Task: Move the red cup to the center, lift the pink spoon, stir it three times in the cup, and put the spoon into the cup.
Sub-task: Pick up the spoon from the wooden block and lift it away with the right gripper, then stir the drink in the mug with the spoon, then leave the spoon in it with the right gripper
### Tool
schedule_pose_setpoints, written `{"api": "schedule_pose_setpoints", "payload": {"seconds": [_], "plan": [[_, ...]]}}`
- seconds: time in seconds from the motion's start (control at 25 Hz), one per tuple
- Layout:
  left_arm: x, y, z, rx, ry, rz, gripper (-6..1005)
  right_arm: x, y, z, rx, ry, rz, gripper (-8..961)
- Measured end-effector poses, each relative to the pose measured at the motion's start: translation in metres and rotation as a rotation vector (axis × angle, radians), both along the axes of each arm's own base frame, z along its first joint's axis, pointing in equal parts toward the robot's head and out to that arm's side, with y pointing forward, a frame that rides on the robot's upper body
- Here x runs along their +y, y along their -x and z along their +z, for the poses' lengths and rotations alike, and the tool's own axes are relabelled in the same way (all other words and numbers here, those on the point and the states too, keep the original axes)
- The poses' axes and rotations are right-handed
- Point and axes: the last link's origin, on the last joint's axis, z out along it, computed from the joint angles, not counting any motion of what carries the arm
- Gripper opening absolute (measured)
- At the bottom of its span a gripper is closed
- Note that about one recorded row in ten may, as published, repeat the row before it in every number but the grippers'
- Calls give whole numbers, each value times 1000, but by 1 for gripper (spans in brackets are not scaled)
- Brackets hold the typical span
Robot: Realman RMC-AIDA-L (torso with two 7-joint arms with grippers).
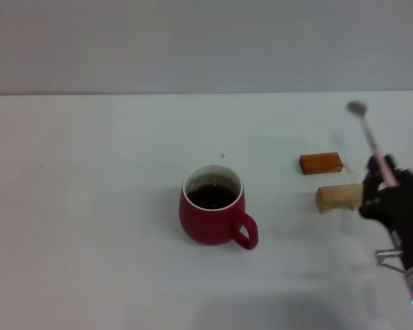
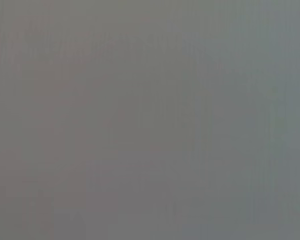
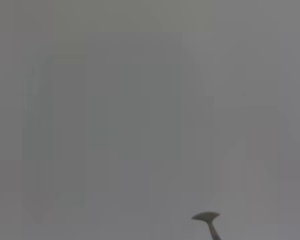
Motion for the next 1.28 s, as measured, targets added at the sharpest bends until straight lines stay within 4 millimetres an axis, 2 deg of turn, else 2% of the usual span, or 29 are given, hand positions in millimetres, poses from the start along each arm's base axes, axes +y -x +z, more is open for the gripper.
{"api": "schedule_pose_setpoints", "payload": {"seconds": [0.4,0.68,1.0,1.28], "plan": [[0,-1,-2,-4,2,-1,843,-11,11,33,46,-206,108,158],[1,-3,-6,-11,7,-3,843,-23,16,63,210,-309,264,159],[2,-2,-7,-16,16,3,844,-25,16,86,329,-210,389,159],[1,0,-9,-21,27,15,843,-22,12,98,299,-93,404,159]]}}
